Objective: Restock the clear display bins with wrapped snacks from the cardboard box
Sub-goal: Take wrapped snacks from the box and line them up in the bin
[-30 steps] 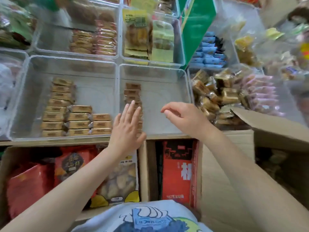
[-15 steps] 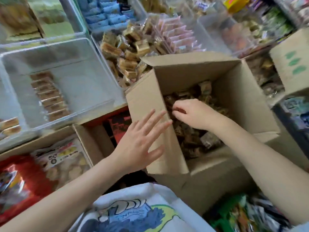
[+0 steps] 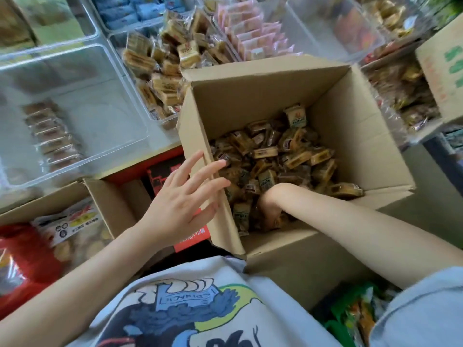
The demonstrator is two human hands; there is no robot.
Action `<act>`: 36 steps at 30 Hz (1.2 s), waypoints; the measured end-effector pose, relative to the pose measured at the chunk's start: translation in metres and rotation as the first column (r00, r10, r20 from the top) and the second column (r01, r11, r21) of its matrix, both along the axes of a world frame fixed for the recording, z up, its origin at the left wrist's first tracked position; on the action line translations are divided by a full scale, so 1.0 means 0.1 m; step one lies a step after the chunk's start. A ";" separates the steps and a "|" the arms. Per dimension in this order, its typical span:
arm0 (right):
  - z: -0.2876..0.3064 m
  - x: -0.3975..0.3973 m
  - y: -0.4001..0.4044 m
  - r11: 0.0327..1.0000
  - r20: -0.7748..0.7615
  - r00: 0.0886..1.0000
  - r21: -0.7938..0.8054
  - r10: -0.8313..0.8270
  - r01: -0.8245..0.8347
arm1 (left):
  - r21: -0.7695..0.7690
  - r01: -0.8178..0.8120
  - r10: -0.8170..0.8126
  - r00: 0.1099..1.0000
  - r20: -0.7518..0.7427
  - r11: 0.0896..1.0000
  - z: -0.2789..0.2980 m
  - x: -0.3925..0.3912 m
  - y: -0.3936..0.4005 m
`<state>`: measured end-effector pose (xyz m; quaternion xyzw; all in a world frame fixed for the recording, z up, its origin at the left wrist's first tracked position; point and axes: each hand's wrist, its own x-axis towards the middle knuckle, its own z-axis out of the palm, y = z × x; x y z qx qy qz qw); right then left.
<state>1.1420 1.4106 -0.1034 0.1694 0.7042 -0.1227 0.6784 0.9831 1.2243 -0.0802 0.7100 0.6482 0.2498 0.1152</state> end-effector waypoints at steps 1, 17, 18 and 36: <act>-0.02 0.01 -0.03 1.000 0.028 1.000 -0.005 -0.010 0.010 | 0.003 -0.003 0.003 1.000 0.006 1.000 0.00 0.01 0.00; 0.69 0.05 0.64 0.358 -0.322 0.200 -0.569 -0.925 0.741 | -0.075 0.002 0.010 0.986 0.169 0.997 0.18 -0.06 -0.05; 0.79 0.02 0.67 0.292 -0.315 0.106 -0.635 -0.943 0.715 | -0.118 -0.035 0.067 0.956 0.286 0.992 0.25 -0.08 -0.06; 1.08 -2.67 -1.26 0.506 -0.471 0.188 -0.816 -0.862 0.280 | -0.503 -0.557 0.581 -0.045 0.813 0.661 0.67 -1.77 -1.55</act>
